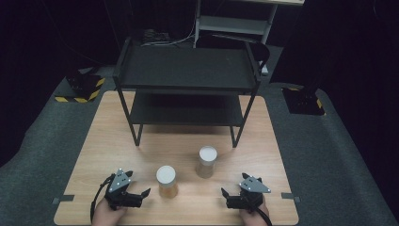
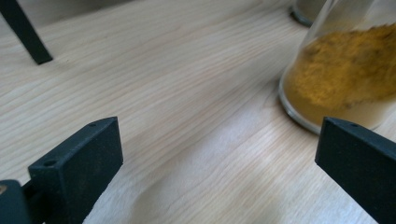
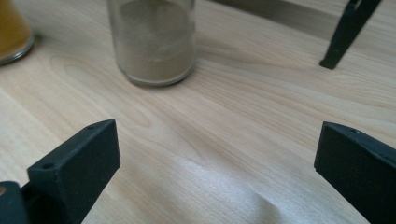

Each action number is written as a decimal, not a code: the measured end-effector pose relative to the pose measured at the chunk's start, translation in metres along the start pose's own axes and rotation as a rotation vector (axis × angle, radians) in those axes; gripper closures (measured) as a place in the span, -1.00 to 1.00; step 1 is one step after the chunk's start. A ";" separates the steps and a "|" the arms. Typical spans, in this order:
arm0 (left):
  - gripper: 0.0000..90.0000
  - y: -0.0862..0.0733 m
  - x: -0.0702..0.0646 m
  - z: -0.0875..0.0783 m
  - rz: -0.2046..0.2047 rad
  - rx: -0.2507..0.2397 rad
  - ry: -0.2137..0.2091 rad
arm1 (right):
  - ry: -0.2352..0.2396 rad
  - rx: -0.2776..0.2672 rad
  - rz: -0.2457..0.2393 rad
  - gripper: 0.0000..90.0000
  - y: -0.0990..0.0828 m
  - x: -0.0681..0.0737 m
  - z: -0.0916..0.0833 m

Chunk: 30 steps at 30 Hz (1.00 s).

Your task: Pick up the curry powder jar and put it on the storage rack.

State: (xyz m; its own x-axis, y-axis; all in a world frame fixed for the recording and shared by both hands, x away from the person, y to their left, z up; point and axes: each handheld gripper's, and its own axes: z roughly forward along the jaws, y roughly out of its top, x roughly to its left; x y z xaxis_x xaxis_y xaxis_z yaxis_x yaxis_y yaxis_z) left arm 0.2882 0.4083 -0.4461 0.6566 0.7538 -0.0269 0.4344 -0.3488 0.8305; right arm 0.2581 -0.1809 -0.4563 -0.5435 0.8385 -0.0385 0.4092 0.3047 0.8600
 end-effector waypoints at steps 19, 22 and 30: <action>-0.97 -0.003 -0.009 -0.004 0.057 0.002 -0.013 | -0.011 0.024 0.006 -1.00 0.000 -0.004 -0.004; -0.97 -0.002 -0.011 -0.004 0.066 0.003 -0.010 | 0.005 0.033 -0.014 -1.00 0.002 -0.005 -0.003; -0.96 -0.004 -0.011 -0.004 0.066 -0.004 -0.012 | 0.037 0.023 0.031 -1.00 0.000 -0.014 -0.004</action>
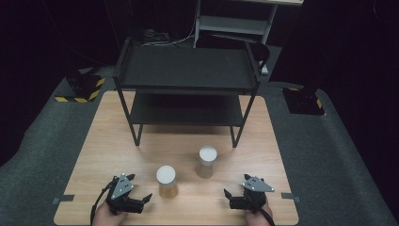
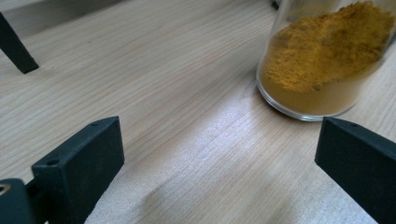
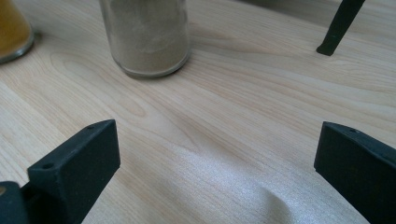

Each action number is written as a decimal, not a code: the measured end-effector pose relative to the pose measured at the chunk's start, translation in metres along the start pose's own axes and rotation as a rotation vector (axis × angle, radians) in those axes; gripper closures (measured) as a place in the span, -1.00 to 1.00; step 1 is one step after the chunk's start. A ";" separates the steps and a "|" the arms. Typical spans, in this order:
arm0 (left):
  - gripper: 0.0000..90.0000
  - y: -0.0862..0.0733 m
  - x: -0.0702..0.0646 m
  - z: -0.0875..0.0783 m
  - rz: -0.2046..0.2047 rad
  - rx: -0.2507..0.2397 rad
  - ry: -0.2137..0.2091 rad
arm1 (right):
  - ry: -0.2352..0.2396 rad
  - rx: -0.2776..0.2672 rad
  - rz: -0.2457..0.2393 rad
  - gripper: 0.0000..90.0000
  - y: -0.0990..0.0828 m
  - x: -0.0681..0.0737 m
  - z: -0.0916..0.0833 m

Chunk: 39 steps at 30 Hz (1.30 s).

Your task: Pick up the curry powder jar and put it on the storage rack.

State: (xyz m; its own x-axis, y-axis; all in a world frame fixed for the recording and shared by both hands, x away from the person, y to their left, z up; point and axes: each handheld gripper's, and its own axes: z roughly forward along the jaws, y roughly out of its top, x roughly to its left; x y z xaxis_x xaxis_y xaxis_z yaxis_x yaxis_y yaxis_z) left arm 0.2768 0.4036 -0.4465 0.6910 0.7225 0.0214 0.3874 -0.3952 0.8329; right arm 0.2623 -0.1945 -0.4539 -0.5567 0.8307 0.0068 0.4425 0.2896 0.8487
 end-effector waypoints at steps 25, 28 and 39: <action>-0.97 -0.009 -0.005 -0.025 -0.037 -0.173 -0.019 | -0.008 -0.006 0.008 -1.00 -0.001 0.000 0.000; -0.98 -0.008 -0.008 -0.027 -0.034 -0.199 -0.035 | -0.009 -0.007 0.009 -1.00 -0.001 0.000 0.000; -0.98 0.000 -0.013 -0.027 -0.022 -0.252 -0.100 | -0.012 -0.014 0.012 -1.00 -0.002 0.000 -0.001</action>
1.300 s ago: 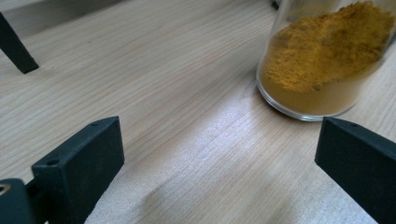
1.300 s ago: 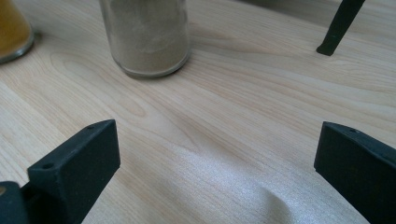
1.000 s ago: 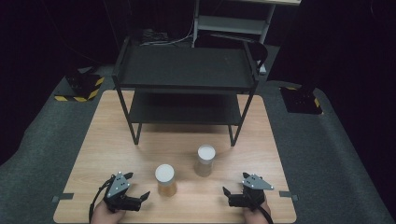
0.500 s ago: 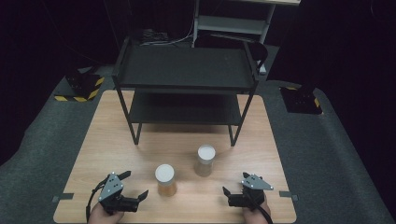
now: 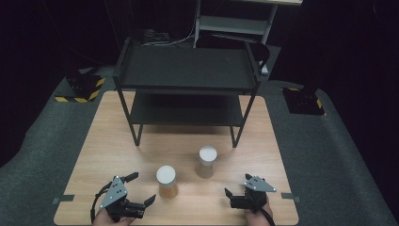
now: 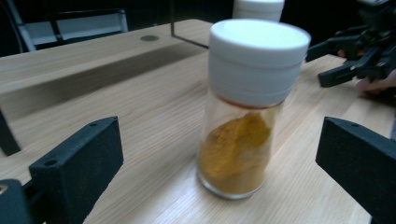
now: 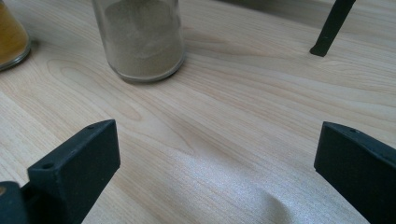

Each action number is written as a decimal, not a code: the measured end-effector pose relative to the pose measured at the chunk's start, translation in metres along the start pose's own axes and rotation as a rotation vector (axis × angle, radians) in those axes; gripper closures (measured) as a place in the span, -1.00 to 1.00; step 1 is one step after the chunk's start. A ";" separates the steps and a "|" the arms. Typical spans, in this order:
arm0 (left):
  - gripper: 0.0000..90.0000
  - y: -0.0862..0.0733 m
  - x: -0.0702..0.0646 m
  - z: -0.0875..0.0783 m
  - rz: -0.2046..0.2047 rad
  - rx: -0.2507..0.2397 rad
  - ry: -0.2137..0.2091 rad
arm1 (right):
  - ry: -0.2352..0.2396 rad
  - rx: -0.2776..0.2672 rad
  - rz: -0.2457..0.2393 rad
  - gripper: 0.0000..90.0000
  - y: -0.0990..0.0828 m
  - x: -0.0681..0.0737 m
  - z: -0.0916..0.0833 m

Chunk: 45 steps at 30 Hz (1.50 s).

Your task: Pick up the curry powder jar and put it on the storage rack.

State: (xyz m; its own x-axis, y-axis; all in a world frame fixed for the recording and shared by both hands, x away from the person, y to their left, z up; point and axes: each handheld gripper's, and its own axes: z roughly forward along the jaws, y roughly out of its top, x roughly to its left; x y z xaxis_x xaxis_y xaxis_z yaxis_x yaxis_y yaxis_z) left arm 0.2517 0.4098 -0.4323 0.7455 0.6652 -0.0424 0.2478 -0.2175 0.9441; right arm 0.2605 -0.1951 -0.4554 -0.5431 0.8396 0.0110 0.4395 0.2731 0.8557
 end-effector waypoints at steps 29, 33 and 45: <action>-0.96 0.025 0.003 0.044 0.027 0.018 -0.082 | 0.015 -0.006 -0.012 -1.00 -0.001 -0.002 0.000; -0.84 0.025 0.004 0.048 0.017 0.020 -0.077 | 0.016 -0.003 -0.015 -1.00 0.000 -0.002 0.000; -0.52 0.021 0.013 0.055 0.016 0.001 -0.110 | 0.016 -0.004 -0.016 -1.00 0.000 -0.002 0.000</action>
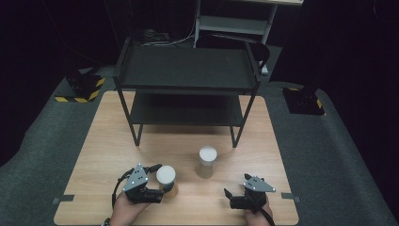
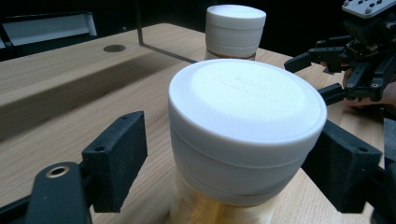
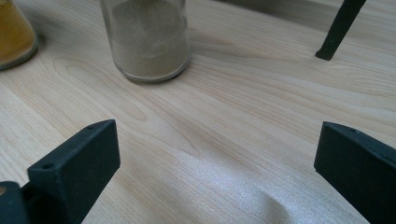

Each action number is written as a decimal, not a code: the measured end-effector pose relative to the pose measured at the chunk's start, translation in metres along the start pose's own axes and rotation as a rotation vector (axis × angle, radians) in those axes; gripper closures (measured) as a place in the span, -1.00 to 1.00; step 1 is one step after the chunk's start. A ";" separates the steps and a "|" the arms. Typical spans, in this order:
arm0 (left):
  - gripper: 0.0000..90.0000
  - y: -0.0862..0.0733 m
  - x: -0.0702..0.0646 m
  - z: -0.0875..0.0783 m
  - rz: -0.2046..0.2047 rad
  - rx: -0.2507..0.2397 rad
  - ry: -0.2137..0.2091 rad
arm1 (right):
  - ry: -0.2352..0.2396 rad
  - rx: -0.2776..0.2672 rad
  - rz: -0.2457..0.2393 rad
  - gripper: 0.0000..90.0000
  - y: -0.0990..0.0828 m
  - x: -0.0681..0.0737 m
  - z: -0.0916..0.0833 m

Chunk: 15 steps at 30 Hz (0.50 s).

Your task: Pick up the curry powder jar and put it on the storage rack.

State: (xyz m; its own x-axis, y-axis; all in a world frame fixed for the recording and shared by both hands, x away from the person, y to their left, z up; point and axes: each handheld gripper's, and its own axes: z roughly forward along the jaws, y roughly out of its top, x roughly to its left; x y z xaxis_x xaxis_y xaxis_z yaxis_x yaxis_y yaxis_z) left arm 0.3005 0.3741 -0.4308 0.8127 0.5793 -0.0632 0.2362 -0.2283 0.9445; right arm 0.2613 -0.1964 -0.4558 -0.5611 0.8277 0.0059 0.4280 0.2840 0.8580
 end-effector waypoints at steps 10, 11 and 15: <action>-0.27 -0.005 -0.004 -0.001 0.022 -0.035 -0.004 | -0.001 -0.002 -0.002 -1.00 0.000 0.001 0.000; -0.26 -0.005 -0.005 -0.001 0.023 -0.036 -0.001 | -0.001 -0.002 -0.002 -1.00 0.000 0.000 0.000; -0.26 -0.004 -0.008 -0.001 0.026 -0.036 0.011 | 0.001 -0.001 -0.001 -1.00 0.000 0.000 0.000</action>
State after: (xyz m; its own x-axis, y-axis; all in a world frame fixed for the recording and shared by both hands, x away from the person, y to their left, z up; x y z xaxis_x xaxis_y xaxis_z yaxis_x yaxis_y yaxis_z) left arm 0.2926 0.3715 -0.4340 0.8125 0.5819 -0.0353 0.1959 -0.2155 0.9566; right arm 0.2613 -0.1966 -0.4559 -0.5624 0.8268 0.0059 0.4269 0.2843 0.8585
